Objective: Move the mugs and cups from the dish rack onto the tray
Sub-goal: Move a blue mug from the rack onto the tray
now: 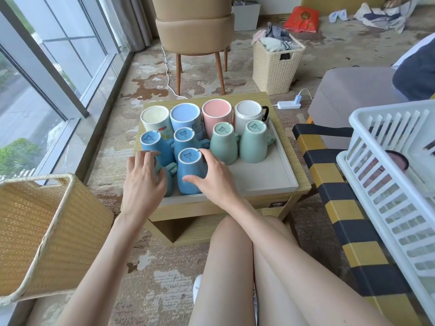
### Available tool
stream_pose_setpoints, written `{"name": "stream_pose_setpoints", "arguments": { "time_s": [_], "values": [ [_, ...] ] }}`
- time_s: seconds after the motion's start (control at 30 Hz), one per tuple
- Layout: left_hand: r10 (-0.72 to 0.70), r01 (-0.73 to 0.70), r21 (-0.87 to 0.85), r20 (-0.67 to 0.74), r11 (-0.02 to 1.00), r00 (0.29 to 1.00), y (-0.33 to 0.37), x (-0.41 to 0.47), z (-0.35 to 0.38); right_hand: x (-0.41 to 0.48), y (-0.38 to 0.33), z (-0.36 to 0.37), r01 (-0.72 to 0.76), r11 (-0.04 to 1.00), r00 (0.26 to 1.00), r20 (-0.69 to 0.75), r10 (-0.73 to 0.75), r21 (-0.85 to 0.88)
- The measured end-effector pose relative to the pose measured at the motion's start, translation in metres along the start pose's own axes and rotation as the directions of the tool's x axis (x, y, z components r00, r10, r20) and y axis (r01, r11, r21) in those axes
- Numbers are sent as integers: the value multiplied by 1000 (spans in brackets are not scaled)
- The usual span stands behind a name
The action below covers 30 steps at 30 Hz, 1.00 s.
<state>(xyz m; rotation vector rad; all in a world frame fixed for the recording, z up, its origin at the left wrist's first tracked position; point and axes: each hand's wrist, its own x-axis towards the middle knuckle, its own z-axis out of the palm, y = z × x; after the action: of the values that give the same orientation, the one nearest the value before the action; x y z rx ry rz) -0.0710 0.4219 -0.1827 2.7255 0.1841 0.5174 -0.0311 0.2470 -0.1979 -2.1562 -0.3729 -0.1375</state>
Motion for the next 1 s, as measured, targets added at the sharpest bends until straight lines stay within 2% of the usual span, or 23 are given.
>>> {"name": "stream_pose_setpoints", "arguments": {
  "time_s": [0.23, 0.5, 0.73, 1.0],
  "values": [
    [41, -41, -16, 25, 999, 999, -4, -1, -3, -9, -5, 17, 72, 997, 997, -31, -73, -42],
    [43, -43, -2, 2, 999, 999, -2, -1, -3, -4, 4, 8, 91, 994, 994, 73, -87, -60],
    [56, -57, 27, 22, 998, 998, 1, 0, -7, -6, 0, 1, 117, 978, 988, 122, -96, -175],
    [-173, 180, -205, 54, 962, 983, 5, -5, -16, -4, -5, -3, 109, 981, 982, 167, -82, -158]
  ]
}}
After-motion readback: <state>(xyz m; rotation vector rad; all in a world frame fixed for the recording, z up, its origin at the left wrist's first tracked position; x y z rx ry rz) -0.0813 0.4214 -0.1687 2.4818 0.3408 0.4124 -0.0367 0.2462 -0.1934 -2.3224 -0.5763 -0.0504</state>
